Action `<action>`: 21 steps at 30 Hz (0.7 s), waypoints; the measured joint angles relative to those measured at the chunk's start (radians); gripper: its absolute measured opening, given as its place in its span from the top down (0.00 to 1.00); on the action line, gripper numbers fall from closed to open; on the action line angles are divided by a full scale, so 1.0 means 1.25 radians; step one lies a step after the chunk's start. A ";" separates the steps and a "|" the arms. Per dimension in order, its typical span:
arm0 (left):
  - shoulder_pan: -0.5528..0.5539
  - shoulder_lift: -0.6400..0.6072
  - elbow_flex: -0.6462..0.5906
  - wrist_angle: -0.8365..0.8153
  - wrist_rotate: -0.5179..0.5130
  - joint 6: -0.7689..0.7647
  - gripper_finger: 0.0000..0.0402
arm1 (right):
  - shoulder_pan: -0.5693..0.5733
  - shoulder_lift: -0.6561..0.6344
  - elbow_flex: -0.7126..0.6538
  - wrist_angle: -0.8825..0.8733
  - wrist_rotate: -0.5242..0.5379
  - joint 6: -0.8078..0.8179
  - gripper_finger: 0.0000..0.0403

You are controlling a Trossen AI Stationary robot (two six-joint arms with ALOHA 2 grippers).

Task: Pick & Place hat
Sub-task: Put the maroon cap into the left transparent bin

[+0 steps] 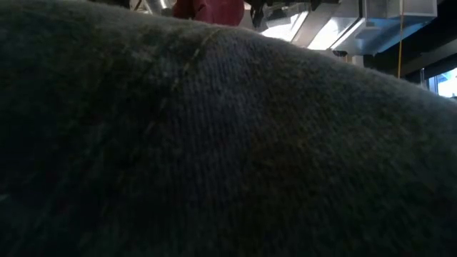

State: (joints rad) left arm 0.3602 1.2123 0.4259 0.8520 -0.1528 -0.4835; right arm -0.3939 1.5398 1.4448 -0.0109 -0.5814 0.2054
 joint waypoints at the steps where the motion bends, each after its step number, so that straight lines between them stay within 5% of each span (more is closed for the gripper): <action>1: 0.000 0.000 0.000 -0.001 -0.004 0.000 0.45 | 0.002 0.000 0.000 0.000 0.000 0.000 0.96; 18: 0.000 0.003 0.000 0.053 0.019 0.088 0.97 | 0.004 -0.001 0.000 -0.005 0.027 -0.001 0.96; 21: 0.000 0.003 0.000 0.055 0.049 0.090 0.99 | -0.003 -0.001 0.000 -0.007 0.060 -0.001 0.96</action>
State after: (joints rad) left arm 0.3607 1.2156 0.4259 0.9206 -0.0918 -0.3714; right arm -0.3980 1.5383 1.4448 -0.0192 -0.5059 0.2039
